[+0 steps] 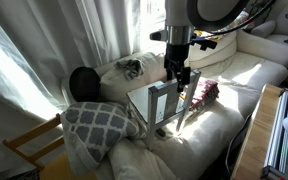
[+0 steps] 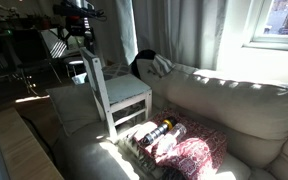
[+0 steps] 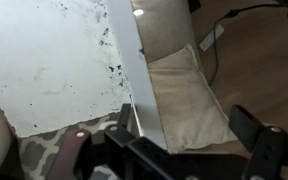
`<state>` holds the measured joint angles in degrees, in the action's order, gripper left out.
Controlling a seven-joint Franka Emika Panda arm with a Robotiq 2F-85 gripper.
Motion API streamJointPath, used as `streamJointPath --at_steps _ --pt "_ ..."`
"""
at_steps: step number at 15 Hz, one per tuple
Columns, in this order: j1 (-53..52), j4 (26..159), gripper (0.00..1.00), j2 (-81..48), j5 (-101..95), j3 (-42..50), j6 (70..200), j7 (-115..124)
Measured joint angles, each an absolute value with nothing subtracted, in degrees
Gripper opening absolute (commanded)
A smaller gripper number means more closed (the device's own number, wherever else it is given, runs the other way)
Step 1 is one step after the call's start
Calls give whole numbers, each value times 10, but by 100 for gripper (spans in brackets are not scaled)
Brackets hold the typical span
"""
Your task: Turn the wooden chair to the right
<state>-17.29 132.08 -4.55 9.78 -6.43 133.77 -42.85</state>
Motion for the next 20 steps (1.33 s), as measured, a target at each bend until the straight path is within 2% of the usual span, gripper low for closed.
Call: streamJointPath --at_steps 9,10,11,12,14,20 --pt "-132 1301 100 -126 91 -110 1444 -454" --pt "-130 1300 97 -132 87 -113 1451 -454" --pt "-127 1300 82 -137 82 -116 1455 -454" --pt "-125 1300 73 -142 76 -119 1458 -454" --pt "-122 1300 62 -149 62 -121 1460 -454" --pt "-118 1287 14 -151 24 -126 1455 -453"
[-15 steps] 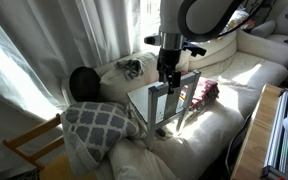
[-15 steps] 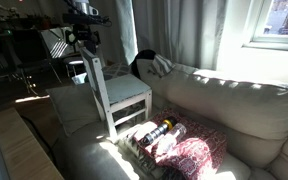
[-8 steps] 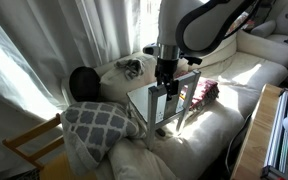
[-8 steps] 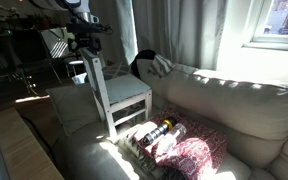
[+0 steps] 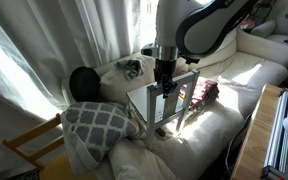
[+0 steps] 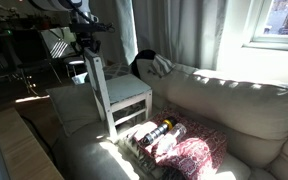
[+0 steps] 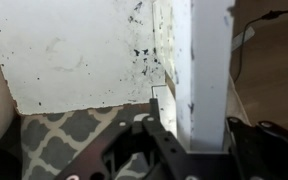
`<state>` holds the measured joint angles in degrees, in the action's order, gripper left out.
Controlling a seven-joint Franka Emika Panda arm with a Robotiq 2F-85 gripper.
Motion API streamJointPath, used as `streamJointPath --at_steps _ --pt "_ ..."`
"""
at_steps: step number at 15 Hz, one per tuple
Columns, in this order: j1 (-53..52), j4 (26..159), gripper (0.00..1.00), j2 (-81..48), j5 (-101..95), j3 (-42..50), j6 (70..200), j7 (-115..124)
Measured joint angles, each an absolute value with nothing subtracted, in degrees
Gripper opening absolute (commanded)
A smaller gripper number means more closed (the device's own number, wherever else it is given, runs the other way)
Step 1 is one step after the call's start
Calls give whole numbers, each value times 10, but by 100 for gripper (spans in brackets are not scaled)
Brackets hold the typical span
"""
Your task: Turn the wooden chair to the right
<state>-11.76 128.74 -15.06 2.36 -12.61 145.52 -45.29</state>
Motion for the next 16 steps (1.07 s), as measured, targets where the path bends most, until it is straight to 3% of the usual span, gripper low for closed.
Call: streamJointPath --at_steps 2,4,16 --pt "-118 1283 2 -148 17 -130 1446 -451" --pt "-118 1280 6 -146 6 -131 1435 -450" --pt "-124 1241 6 -135 -137 -120 1344 -300"
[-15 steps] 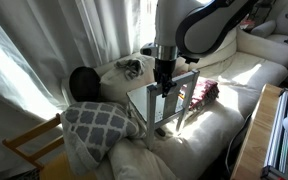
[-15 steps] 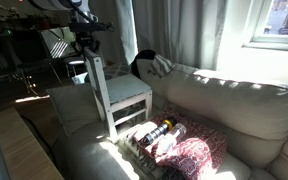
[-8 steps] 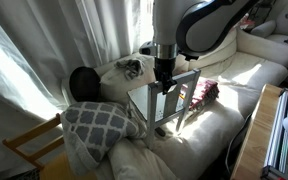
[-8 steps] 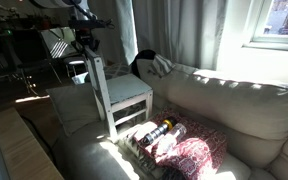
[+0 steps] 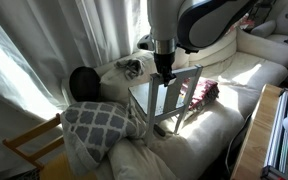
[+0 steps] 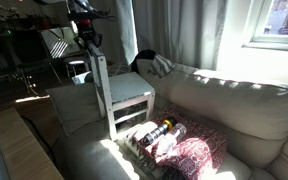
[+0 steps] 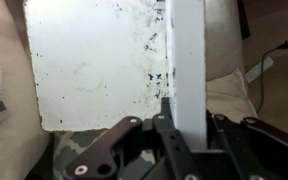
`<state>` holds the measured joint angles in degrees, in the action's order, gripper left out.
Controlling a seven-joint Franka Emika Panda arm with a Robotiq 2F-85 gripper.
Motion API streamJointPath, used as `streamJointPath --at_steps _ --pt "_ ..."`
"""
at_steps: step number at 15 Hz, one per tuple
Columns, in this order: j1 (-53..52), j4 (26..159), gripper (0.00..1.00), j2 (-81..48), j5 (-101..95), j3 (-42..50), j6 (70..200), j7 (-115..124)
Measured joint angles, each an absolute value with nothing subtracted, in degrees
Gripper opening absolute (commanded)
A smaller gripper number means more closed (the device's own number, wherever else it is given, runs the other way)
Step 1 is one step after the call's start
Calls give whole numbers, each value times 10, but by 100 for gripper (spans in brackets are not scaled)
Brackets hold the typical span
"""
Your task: Turn the wooden chair to the right
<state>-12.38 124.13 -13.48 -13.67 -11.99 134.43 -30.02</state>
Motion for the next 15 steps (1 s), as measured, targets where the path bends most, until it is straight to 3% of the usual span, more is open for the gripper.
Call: streamJointPath --at_steps 15 --pt "-135 1150 6 -124 -149 -120 1219 -140"
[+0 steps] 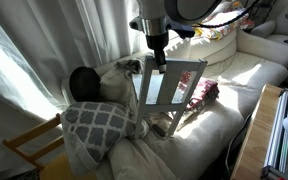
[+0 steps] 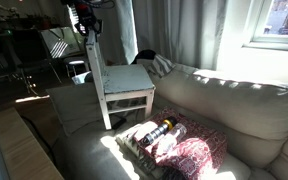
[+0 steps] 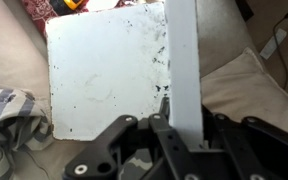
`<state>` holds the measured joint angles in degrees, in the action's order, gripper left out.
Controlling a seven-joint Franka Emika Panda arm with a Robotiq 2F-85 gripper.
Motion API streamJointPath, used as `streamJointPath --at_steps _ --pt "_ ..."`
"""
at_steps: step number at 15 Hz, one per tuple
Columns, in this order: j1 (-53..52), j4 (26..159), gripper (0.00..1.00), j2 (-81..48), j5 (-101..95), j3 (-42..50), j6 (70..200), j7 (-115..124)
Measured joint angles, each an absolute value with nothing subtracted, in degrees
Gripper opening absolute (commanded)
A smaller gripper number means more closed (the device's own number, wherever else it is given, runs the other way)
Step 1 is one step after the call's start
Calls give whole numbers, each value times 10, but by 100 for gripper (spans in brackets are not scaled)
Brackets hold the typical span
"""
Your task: Turn the wooden chair to the right
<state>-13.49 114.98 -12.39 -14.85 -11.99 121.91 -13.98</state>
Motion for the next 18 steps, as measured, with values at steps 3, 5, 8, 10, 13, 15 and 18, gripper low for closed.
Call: streamJointPath --at_steps 3,5,8,10,13,15,18 --pt "-142 1128 6 -110 -149 -120 1174 -104" --pt "-143 1113 6 -98 -148 -120 1137 -79" --pt "-141 1092 6 -82 -149 -116 1078 -40" --pt "-139 1083 24 -77 -145 -113 1057 -23" --pt "-137 1095 24 -101 -139 -114 1074 -25" --pt "-138 1096 24 -112 -140 -115 1083 -25" --pt "-137 1095 6 -110 -140 -115 1084 -25"
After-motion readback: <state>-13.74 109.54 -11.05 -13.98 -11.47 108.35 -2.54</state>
